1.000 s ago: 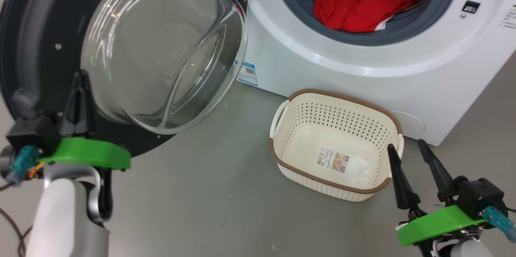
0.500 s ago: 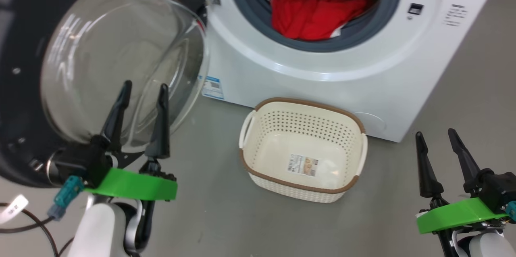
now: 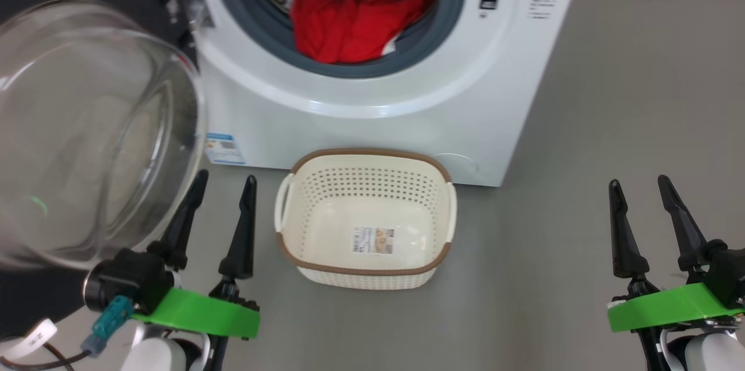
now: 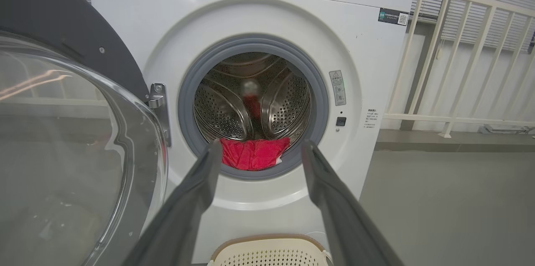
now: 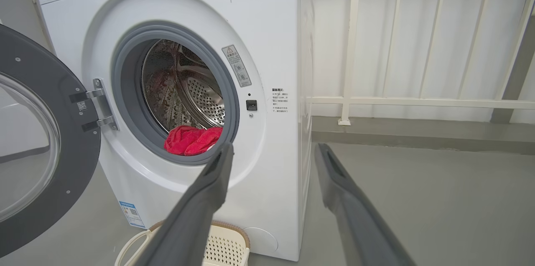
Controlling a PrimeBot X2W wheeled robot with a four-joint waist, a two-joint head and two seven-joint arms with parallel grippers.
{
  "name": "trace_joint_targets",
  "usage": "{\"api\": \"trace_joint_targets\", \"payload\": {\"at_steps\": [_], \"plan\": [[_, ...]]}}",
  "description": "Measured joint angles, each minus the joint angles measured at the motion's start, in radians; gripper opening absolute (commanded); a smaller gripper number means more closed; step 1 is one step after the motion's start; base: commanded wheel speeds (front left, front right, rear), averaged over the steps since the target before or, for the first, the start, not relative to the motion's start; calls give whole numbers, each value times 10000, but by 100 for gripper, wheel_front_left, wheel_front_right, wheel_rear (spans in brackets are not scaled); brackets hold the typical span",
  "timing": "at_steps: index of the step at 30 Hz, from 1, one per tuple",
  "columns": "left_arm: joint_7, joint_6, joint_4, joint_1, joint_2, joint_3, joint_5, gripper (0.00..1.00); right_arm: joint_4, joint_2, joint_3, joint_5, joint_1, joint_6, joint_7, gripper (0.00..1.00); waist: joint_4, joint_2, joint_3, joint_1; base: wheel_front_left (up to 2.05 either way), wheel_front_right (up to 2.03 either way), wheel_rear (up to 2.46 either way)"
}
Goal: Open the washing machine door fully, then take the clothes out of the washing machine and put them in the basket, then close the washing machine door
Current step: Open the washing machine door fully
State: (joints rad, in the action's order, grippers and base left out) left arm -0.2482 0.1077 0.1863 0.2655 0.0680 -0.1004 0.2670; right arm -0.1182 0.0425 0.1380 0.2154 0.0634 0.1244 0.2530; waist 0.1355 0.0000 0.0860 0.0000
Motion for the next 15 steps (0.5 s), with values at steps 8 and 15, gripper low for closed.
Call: {"api": "trace_joint_targets", "payload": {"at_steps": [8,15], "plan": [[-13,-25,-67,-659,96,40,15,100,658,-13,-48,-81,-237,0,25,100,-932,0,-25,0,0,0,0],[-15,-244,-196,-1285,102,128,-50,100,915,-31,109,161,-647,0,25,100,-1466,0,-127,0,0,0,0]]}}
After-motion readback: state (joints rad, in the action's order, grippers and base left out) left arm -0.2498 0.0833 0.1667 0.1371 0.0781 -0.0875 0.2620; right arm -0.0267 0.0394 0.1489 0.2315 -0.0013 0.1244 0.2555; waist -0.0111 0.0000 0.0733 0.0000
